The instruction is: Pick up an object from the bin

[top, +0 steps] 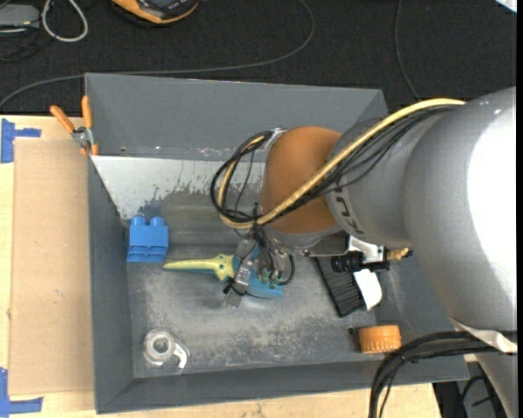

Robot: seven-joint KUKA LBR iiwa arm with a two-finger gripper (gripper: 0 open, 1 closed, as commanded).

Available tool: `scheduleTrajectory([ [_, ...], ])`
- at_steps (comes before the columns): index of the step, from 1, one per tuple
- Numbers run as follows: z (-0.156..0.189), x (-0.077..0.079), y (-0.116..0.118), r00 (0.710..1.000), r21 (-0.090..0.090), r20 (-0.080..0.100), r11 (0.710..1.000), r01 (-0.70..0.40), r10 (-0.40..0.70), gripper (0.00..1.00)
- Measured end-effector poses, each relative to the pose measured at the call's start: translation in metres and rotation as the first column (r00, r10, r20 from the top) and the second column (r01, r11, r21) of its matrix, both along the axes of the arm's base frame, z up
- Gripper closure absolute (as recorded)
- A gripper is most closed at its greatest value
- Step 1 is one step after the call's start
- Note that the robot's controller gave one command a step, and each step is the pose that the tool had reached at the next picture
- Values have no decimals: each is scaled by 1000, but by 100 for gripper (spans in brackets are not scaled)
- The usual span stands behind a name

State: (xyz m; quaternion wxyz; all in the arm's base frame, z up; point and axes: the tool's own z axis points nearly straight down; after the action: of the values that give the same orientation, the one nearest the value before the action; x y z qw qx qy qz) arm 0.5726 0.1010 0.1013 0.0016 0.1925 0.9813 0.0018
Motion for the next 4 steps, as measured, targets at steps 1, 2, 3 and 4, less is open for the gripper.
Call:
scheduleTrajectory([
  [1, 4, -5, -20, 998, -3, -12, 998, -68, 68, 0],
  [2, 15, 2, 5, 1000, 0, -4, 1000, -7, 7, 0],
  [3, -27, -4, -19, 1000, -6, -17, 1000, 2, -2, 0],
  [4, -21, 3, 1, 1000, 0, -3, 1000, 18, -18, 0],
])
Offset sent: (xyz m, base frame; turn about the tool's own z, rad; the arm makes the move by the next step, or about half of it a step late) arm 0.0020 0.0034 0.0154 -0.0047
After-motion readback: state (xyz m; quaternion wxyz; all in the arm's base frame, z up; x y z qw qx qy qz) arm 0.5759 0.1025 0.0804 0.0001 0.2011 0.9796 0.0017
